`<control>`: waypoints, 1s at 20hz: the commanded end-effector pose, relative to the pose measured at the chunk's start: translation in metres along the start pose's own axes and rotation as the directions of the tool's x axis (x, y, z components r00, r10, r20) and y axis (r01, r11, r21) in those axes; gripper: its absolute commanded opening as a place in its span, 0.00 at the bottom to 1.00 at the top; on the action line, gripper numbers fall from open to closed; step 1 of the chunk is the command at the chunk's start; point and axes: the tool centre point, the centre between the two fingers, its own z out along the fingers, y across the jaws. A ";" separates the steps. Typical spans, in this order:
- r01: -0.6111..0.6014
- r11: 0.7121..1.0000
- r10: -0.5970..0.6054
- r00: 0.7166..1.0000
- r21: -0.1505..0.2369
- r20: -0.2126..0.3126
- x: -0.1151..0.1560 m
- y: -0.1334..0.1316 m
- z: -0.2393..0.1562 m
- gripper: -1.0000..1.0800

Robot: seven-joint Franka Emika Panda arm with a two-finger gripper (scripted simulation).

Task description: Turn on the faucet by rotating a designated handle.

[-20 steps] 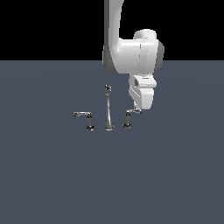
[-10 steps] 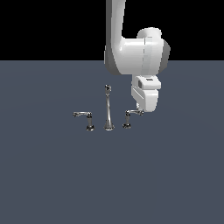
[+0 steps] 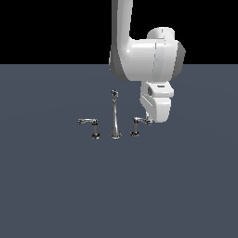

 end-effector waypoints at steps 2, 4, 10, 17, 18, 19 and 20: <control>0.000 1.000 0.000 1.000 -0.013 0.004 -0.005 0.016 0.000 0.00; -0.001 1.000 0.001 1.000 -0.015 0.004 -0.006 0.023 0.000 0.00; -0.008 1.000 0.008 1.000 -0.013 0.002 -0.010 0.030 0.000 0.00; -0.004 1.000 0.004 1.000 -0.015 0.003 -0.038 0.043 0.000 0.00; -0.004 1.000 0.004 1.000 -0.015 0.003 -0.042 0.045 -0.001 0.00; -0.003 1.000 0.003 1.000 -0.016 0.004 -0.046 0.047 -0.001 0.00; -0.003 1.000 0.003 1.000 -0.016 0.004 -0.051 0.049 -0.001 0.00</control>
